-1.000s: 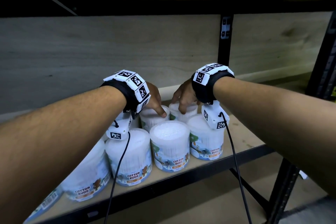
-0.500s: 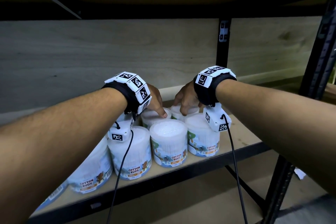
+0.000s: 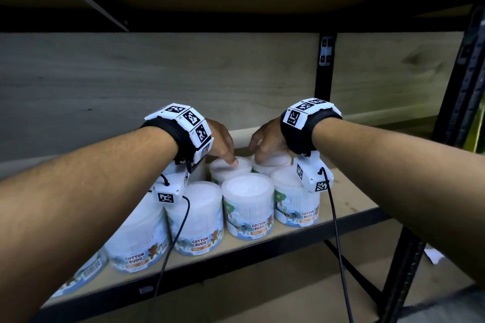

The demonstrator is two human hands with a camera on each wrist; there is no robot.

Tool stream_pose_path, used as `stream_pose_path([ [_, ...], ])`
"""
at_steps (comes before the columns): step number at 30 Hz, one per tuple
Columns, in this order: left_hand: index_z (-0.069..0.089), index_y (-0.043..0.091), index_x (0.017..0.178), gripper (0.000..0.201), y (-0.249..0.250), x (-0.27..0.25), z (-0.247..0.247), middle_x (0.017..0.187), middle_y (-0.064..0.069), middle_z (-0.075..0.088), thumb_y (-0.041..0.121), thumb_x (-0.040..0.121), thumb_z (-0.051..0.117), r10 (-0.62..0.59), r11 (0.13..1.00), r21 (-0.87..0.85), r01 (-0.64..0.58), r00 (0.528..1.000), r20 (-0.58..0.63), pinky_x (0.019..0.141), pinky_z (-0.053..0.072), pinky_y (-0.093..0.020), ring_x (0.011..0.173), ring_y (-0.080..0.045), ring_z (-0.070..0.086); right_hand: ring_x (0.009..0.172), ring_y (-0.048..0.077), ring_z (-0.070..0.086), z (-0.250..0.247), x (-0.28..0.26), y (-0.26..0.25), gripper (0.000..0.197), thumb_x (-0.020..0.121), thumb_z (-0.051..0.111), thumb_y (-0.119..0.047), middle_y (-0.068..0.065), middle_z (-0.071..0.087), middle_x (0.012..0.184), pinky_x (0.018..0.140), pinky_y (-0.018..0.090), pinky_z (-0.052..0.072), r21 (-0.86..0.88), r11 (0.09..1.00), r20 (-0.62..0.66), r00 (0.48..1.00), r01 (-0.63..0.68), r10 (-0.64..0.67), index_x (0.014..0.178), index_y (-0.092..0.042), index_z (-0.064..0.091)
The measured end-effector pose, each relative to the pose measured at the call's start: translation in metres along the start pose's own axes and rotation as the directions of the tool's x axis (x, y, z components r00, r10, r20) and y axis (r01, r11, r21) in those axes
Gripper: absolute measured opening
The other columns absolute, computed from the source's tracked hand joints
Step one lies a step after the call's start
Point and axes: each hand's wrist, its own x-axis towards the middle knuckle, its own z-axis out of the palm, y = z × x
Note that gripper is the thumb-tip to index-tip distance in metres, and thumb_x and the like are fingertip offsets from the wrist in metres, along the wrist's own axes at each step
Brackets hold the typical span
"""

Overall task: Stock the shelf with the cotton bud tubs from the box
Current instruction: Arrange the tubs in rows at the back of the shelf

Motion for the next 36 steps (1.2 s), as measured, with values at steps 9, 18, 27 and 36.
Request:
stream_pose_path([
  [9,0.065,0.033,0.120,0.050,-0.054,-0.017,-0.003,0.111,0.015,0.062,0.059,0.077,0.071,-0.072,0.997,0.012,0.073,0.995,-0.061,0.095,0.040,-0.026,0.107,-0.010,0.056,0.104,0.018,0.050,-0.005,0.016,-0.039,0.050,0.088,0.067,-0.036,-0.004,0.050,0.123,0.085,0.027,0.045,0.055,0.998,-0.101,0.994,0.044,-0.038,0.136,-0.028,0.053],
  [18,0.057,0.030,0.132,0.061,-0.111,-0.045,0.004,0.133,0.010,0.056,0.054,0.078,0.073,-0.212,0.977,0.012,0.213,0.974,-0.081,0.108,0.038,-0.032,0.123,-0.014,0.052,0.111,0.020,0.053,-0.008,0.032,-0.095,0.057,0.089,0.064,-0.046,-0.001,0.051,0.136,0.100,0.034,0.048,-0.004,0.993,-0.127,0.985,0.116,-0.115,0.140,-0.025,0.050],
  [27,0.044,0.033,0.144,0.077,-0.141,-0.049,0.010,0.150,0.014,0.040,0.054,0.076,0.075,-0.277,0.957,0.084,0.276,0.961,0.002,0.112,0.031,-0.030,0.137,-0.015,0.040,0.104,0.028,0.064,0.001,0.065,-0.136,0.068,0.082,0.070,-0.053,0.007,0.061,0.127,0.094,0.041,0.053,-0.052,0.994,-0.071,0.993,0.094,-0.098,0.137,-0.018,0.052],
  [36,0.044,0.041,0.141,0.076,-0.151,-0.041,0.019,0.145,0.008,0.047,0.040,0.074,0.080,-0.237,0.969,0.089,0.229,0.968,0.087,0.107,0.044,-0.035,0.128,-0.016,0.049,0.075,0.021,0.057,0.008,0.084,-0.147,0.063,0.086,0.071,-0.040,0.011,0.058,0.129,0.073,0.033,0.053,-0.021,0.994,-0.027,0.994,0.110,-0.110,0.138,-0.009,0.052],
])
